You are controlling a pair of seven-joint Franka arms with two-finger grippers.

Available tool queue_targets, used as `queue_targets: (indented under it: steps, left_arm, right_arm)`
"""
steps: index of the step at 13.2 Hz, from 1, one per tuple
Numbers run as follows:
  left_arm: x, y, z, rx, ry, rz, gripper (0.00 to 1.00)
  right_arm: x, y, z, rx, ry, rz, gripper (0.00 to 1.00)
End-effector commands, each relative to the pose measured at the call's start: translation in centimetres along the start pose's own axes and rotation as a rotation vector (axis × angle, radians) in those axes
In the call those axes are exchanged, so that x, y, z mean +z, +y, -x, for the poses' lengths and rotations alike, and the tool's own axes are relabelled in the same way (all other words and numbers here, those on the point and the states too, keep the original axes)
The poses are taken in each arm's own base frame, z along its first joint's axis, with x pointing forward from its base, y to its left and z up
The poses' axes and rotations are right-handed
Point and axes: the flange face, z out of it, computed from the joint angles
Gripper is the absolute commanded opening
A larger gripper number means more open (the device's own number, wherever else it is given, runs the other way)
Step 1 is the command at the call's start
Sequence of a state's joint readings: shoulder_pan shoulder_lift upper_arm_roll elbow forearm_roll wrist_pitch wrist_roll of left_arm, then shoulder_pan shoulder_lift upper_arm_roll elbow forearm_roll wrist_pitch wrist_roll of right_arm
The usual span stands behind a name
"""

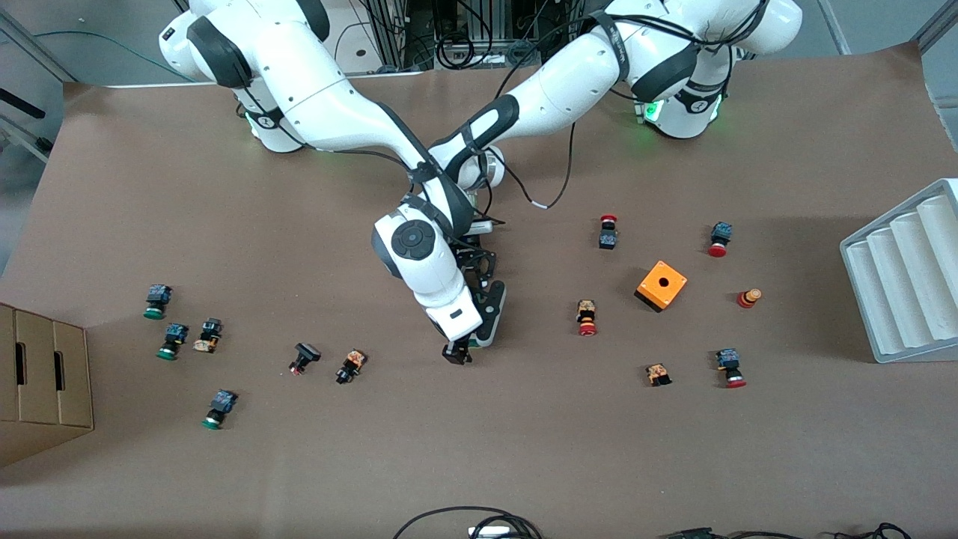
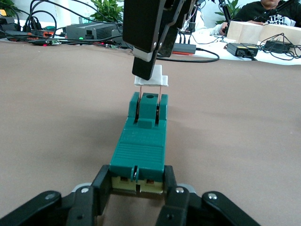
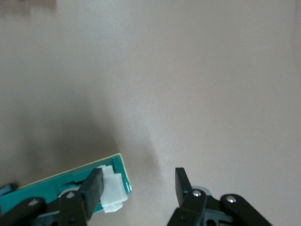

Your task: Close load switch with both arms

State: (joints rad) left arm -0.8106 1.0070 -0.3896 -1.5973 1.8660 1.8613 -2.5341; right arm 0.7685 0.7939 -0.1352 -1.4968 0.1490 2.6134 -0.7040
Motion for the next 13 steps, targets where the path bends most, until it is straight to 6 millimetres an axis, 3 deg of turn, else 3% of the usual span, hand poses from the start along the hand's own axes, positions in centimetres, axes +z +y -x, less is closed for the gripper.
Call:
queue_targets:
  steps: [1,5,13]
  left_arm:
    - [0.1,0.3,0.6,-0.016,0.010,0.007,0.36]
    - [0.1,0.3,0.5,-0.018,0.010,0.007,0.36]
    - [0.1,0.2,0.6,-0.017,0.010,0.006,0.36]
  right_arm:
    - [0.9,1.2,-0.2,0.007,0.028,0.014,0.70]
    - [2.0,1.0,0.0,0.003,0.020,0.011,0.70]
    - [2.4,1.1,-0.1,0.003,0.027,0.019,0.69]
